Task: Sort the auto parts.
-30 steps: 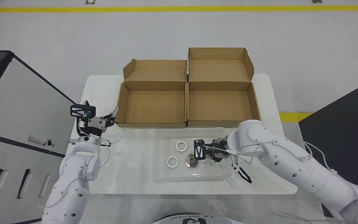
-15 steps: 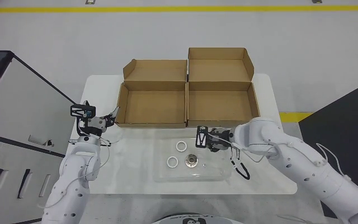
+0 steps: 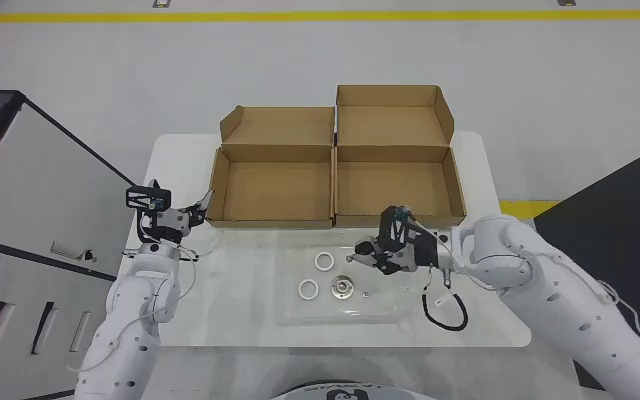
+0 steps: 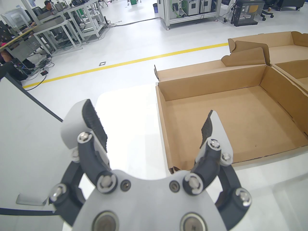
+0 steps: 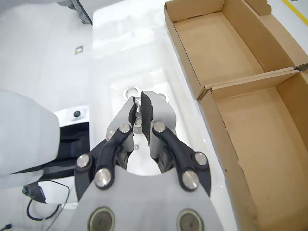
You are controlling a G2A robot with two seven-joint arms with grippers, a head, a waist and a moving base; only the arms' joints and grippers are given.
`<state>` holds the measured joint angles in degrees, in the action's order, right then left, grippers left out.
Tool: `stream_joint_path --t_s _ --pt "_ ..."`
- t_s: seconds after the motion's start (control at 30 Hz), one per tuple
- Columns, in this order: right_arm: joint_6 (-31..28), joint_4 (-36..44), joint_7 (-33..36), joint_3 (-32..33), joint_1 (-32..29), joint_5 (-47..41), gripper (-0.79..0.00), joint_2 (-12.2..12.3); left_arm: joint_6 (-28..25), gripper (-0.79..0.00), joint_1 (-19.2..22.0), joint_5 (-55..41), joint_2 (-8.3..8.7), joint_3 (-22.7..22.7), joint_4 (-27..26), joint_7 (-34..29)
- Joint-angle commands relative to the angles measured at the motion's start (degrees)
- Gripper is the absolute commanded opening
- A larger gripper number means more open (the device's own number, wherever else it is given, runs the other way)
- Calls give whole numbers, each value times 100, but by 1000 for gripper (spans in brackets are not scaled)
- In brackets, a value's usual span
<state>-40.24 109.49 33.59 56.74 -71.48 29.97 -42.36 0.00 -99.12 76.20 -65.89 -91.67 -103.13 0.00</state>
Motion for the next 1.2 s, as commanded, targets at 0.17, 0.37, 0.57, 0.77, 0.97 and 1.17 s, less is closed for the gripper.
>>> stream_joint_path --t_s 0.17,0.37,0.57,0.77,0.97,1.17 --pt "-843 -236 -220 324 -112 -1000 -785 58 0 0 0 0 0 0 0 0" --pt "-1631 -441 -351 401 -96 -1927 -785 77 0 0 0 0 0 0 0 0" --pt "-1776 -498 -120 326 85 -3070 -785 108 0 0 0 0 0 0 0 0" --pt "-1776 -526 461 204 345 -4529 -785 117 0 0 0 0 0 0 0 0" --pt "-1776 -514 1270 154 560 -6131 -785 55 0 0 0 0 0 0 0 0" --pt "-1776 -376 1270 -6 749 -6716 -785 4 0 0 0 0 0 0 0 0"
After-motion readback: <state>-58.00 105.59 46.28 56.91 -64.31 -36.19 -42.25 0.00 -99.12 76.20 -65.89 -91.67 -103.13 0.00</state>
